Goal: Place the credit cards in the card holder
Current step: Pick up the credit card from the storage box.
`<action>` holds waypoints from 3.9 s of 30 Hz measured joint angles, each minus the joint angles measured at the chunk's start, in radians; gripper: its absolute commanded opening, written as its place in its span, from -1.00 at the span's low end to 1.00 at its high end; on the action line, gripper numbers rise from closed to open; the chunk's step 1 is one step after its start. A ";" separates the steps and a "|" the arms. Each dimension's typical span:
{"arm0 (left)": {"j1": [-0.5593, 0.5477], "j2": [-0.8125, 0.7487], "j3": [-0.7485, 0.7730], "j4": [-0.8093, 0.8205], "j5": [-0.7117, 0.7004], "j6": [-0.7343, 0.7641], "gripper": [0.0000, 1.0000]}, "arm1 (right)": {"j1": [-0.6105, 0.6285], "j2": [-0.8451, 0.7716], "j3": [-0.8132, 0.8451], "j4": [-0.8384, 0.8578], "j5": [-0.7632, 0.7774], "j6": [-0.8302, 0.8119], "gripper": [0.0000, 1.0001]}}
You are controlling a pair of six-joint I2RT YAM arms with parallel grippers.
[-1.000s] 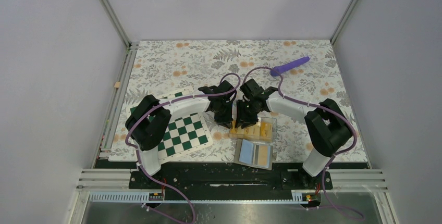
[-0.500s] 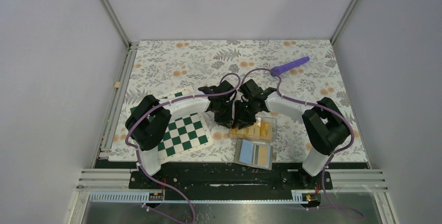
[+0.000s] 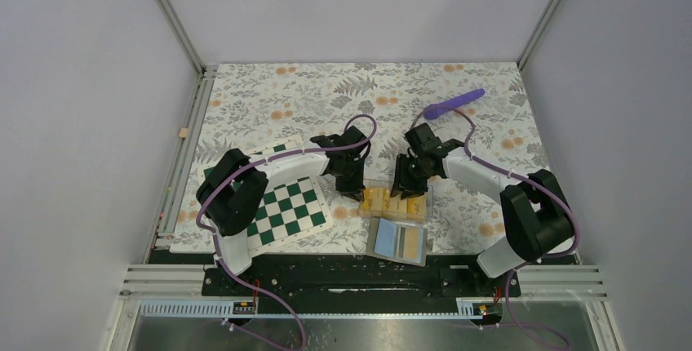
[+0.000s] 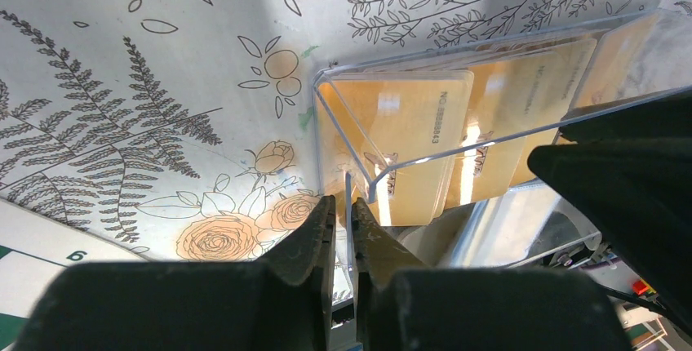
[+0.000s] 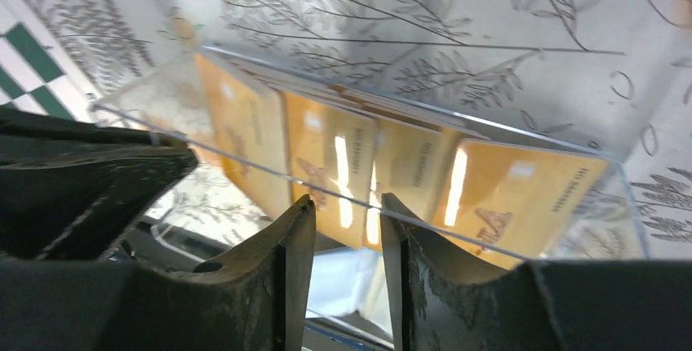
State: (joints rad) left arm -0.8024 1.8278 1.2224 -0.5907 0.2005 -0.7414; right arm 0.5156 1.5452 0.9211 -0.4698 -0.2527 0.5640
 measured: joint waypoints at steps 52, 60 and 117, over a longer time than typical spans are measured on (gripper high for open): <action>-0.009 0.000 -0.001 0.011 -0.003 -0.014 -0.88 | -0.025 0.051 -0.097 0.188 -0.195 0.063 -0.42; -0.012 0.002 -0.001 0.017 -0.003 -0.022 -0.88 | -0.025 0.071 -0.113 0.254 -0.230 0.079 -1.00; -0.103 -0.116 0.084 0.072 -0.033 0.028 -0.52 | -0.101 -0.020 -0.106 -0.013 -0.029 -0.049 -0.35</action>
State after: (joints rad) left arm -0.9054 1.7123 1.3067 -0.5182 0.1677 -0.7136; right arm 0.4149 1.5249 0.8146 -0.4828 -0.2813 0.5152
